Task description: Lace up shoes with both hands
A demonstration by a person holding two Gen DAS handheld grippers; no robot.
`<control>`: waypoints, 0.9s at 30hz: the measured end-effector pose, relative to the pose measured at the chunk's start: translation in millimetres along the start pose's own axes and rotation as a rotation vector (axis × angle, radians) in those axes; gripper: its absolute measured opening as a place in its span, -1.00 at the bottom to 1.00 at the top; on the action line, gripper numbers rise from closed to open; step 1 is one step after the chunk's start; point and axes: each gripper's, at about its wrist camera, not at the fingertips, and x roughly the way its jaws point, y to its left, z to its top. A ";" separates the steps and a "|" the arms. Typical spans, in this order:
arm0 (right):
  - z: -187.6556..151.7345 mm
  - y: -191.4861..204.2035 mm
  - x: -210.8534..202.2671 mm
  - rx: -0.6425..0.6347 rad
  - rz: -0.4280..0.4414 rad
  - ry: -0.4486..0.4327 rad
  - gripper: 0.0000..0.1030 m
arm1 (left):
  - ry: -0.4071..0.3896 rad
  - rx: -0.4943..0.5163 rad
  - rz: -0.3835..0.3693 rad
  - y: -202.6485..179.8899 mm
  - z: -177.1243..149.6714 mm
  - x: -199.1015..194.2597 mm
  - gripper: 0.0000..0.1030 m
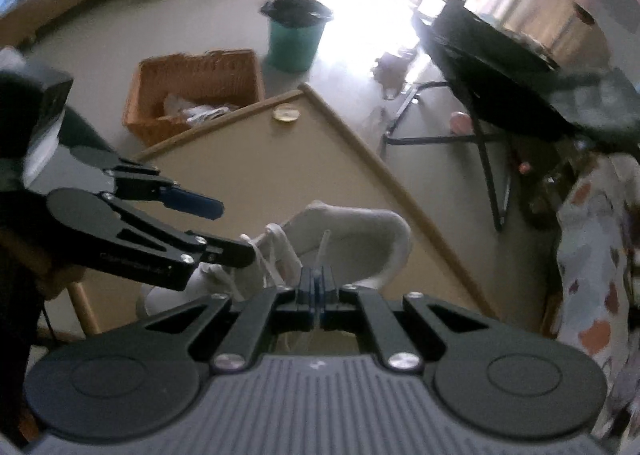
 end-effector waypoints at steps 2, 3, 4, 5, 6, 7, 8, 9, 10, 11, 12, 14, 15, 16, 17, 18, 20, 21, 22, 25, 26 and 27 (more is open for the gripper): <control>5.1 4.1 7.8 -0.059 -0.015 0.014 -0.96 | 0.012 -0.022 -0.013 2.9 1.3 2.4 0.21; 7.4 6.2 11.3 -0.086 -0.020 0.026 -0.96 | 0.016 -0.026 -0.018 4.1 1.3 4.1 0.21; 9.3 7.9 15.7 -0.115 -0.020 0.033 -0.96 | 0.021 -0.029 -0.023 6.0 1.5 5.0 0.21; 10.8 9.5 19.5 -0.144 -0.025 0.040 -0.96 | 0.026 -0.028 -0.027 6.6 1.9 6.5 0.21; 11.9 10.5 24.5 -0.174 -0.038 0.053 -0.96 | 0.031 -0.025 -0.031 6.7 2.3 8.3 0.21; 13.2 12.1 28.8 -0.208 -0.054 0.062 -0.96 | 0.037 -0.023 -0.035 7.9 2.8 9.3 0.21; 14.1 12.6 31.6 -0.231 -0.059 0.063 -0.96 | 0.043 -0.021 -0.038 8.5 2.9 10.1 0.21; 14.9 12.3 33.8 -0.252 -0.052 0.062 -0.96 | 0.048 -0.020 -0.042 8.3 3.6 10.3 0.21; 15.7 12.2 35.8 -0.271 -0.046 0.062 -0.96 | 0.059 -0.025 -0.050 9.7 4.7 11.0 0.21; 16.1 12.5 38.2 -0.292 -0.048 0.068 -0.96 | 0.072 -0.031 -0.060 11.4 5.9 11.8 0.21; 15.5 14.0 40.3 -0.319 -0.048 0.075 -0.96 | 0.095 -0.043 -0.075 13.8 7.3 12.9 0.21; 14.2 17.0 44.6 -0.372 -0.048 0.089 -0.96 | 0.146 -0.087 -0.117 23.8 9.6 15.2 0.21; 13.4 18.0 46.7 -0.390 -0.043 0.096 -0.96 | 0.150 -0.113 -0.120 29.2 9.3 14.8 0.21; 12.4 18.9 49.1 -0.404 -0.039 0.104 -0.95 | 0.152 -0.136 -0.126 34.2 9.0 14.6 0.21; 11.3 20.0 50.8 -0.420 -0.033 0.104 -0.95 | 0.149 -0.157 -0.136 39.0 9.5 14.1 0.21; 10.2 21.5 52.2 -0.435 -0.027 0.107 -0.95 | 0.141 -0.171 -0.138 42.4 8.6 13.6 0.21; 8.2 24.7 55.0 -0.466 -0.016 0.113 -0.95 | 0.121 -0.186 -0.127 46.5 9.6 12.9 0.21; 7.4 27.2 55.6 -0.488 -0.018 0.113 -0.95 | 0.111 -0.192 -0.121 48.5 10.3 12.7 0.21; 7.2 29.3 56.3 -0.506 -0.017 0.116 -0.95 | 0.099 -0.209 -0.112 51.4 10.6 13.0 0.21; 6.5 35.4 59.0 -0.556 -0.015 0.127 -0.95 | 0.070 -0.279 -0.098 58.7 13.9 12.4 0.21; 5.7 37.7 60.3 -0.573 -0.017 0.129 -0.95 | 0.061 -0.312 -0.103 62.2 14.4 12.9 0.21; 4.9 39.9 61.1 -0.593 -0.023 0.129 -0.95 | 0.048 -0.345 -0.114 65.7 14.5 13.8 0.21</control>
